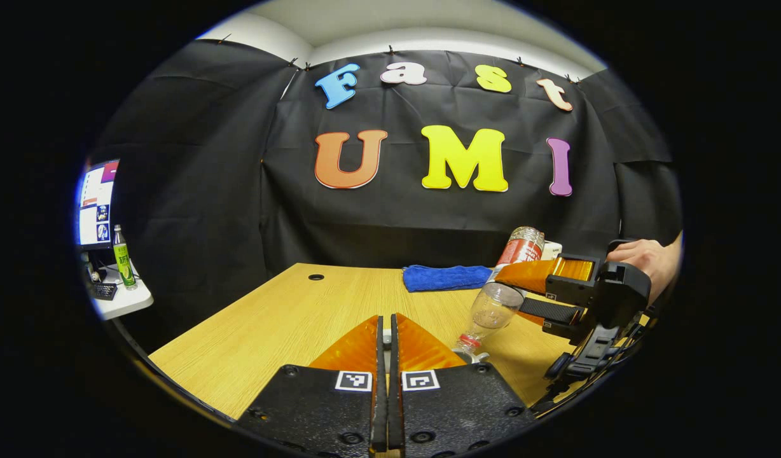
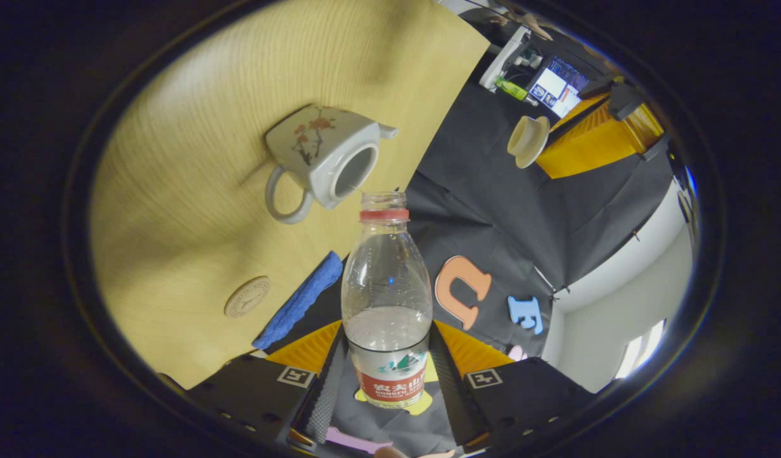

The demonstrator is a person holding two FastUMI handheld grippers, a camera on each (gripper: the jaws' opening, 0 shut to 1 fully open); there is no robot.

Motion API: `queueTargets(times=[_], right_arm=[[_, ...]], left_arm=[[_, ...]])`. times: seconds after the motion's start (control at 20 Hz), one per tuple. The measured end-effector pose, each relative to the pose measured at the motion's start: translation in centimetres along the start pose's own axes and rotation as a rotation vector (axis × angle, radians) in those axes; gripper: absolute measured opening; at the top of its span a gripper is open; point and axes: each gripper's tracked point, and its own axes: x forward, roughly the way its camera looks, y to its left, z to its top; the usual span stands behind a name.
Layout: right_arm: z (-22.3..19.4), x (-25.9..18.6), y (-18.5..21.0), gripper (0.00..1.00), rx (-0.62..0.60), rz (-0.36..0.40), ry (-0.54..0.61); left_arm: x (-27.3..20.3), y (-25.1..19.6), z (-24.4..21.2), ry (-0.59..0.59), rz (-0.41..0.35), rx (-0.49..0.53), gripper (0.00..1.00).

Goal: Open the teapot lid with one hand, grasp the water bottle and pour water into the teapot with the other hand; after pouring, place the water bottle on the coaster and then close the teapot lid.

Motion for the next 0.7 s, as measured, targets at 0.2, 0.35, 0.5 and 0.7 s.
queueTargets(times=[0.2, 0.35, 0.5, 0.7], right_arm=[[0.2, 0.0, -0.4, 0.71, -0.012, -0.009, -0.005], [0.2, -0.2, -0.5, 0.71, -0.012, -0.015, -0.009], [0.1, -0.1, -0.7, 0.71, 0.013, -0.016, -0.009], [0.6, -0.3, 2.2, 0.71, 0.189, 0.088, -0.005]], left_arm=[[0.0, -0.1, 0.2, -0.002, -0.002, 0.003, 0.03], [0.0, -0.1, 0.1, -0.003, -0.001, 0.004, 0.03], [-0.2, 0.0, 0.4, -0.008, 0.000, 0.004, 0.03], [-0.2, -0.2, 0.5, -0.010, -0.001, 0.006, 0.03]])
